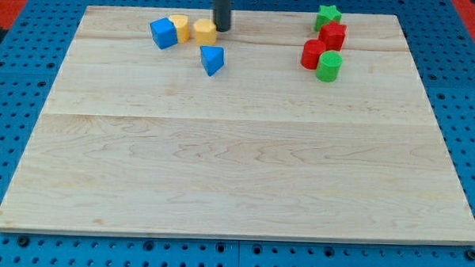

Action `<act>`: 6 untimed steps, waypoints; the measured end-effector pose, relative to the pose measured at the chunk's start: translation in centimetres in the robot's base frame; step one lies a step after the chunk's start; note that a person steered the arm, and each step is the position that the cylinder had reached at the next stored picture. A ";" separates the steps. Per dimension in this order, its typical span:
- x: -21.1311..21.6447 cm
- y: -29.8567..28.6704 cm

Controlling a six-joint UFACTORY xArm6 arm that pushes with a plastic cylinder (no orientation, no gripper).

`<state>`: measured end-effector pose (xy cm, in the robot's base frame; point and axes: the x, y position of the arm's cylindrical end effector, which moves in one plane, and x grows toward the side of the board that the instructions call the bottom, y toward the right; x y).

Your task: Move the blue triangle closer to the yellow hexagon

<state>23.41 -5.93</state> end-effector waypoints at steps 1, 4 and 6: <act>0.5 -4.6; 7.5 5.9; 9.4 2.8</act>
